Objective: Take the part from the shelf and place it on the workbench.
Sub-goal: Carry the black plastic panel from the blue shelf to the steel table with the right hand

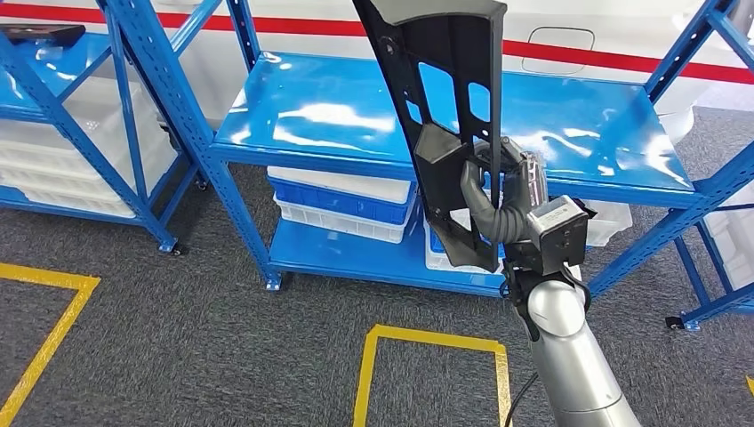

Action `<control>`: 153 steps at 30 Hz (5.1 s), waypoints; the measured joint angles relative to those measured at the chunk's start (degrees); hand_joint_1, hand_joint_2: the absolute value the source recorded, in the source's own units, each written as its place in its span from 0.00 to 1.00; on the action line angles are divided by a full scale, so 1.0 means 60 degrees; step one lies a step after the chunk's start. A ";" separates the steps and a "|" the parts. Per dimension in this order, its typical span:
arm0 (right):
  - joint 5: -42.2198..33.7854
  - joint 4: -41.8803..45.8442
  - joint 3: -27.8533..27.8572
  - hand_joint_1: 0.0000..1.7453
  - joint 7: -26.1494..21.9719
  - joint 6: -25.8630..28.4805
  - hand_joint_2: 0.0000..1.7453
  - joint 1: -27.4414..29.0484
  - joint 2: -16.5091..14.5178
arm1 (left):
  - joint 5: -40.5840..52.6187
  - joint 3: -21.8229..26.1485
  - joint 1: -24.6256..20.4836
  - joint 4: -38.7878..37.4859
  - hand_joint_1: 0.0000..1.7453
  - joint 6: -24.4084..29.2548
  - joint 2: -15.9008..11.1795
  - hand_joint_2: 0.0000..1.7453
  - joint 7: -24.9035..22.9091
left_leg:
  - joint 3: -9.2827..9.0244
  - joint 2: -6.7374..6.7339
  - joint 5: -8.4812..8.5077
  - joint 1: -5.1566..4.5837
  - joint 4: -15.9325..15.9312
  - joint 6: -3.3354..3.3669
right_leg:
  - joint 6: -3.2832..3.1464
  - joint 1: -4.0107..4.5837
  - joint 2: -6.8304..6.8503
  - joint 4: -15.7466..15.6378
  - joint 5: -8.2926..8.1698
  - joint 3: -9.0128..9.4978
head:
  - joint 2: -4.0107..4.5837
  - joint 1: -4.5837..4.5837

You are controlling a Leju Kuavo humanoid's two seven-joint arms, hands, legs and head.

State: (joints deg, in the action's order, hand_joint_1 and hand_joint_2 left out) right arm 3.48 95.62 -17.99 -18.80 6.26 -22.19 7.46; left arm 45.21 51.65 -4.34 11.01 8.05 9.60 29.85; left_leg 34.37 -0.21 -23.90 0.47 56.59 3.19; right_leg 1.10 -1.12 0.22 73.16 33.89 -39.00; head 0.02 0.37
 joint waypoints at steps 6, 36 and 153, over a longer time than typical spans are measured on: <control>-0.0247 0.0070 -0.0048 1.00 -0.0332 -0.0044 1.00 0.0210 -0.0033 | 0.0062 0.0000 0.0000 0.0013 0.00 -0.0092 -0.0001 1.00 0.0027 | 0.0718 0.0006 0.0543 -0.0047 0.0198 -0.0238 | 0.0219 0.0050 -0.0028 -0.2518 -0.0432 0.2008 | 0.0000 -0.0009; 0.0167 0.0300 0.0295 1.00 -0.0964 -0.0031 1.00 0.0911 -0.0272 | -0.0093 0.0030 -0.0043 0.0076 0.00 -0.0003 -0.0047 1.00 0.0012 | 0.0698 -0.0053 0.0575 -0.0010 0.0147 -0.0303 | 0.0295 -0.0044 -0.0024 -0.2232 -0.0432 0.1978 | -0.0001 -0.0104; 0.0008 0.0551 -0.0583 1.00 -0.2065 0.0835 1.00 0.2301 -0.0420 | 0.0709 -0.0139 -0.0327 0.0150 0.00 -0.0653 -0.0855 1.00 -0.0075 | 0.0105 0.0428 -0.0043 -0.0051 0.0172 -0.0081 | -0.0019 0.0023 0.0062 0.0084 0.0218 0.0078 | 0.0000 0.0075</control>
State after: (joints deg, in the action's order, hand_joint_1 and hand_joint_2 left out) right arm 3.53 98.93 -21.49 -31.19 11.27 -8.39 4.95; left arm 49.47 50.81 -6.30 11.91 4.13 4.46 29.40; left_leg 35.00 2.36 -24.16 0.16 57.62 2.71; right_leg 0.99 -0.98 0.59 73.67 35.20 -38.54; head 0.02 0.82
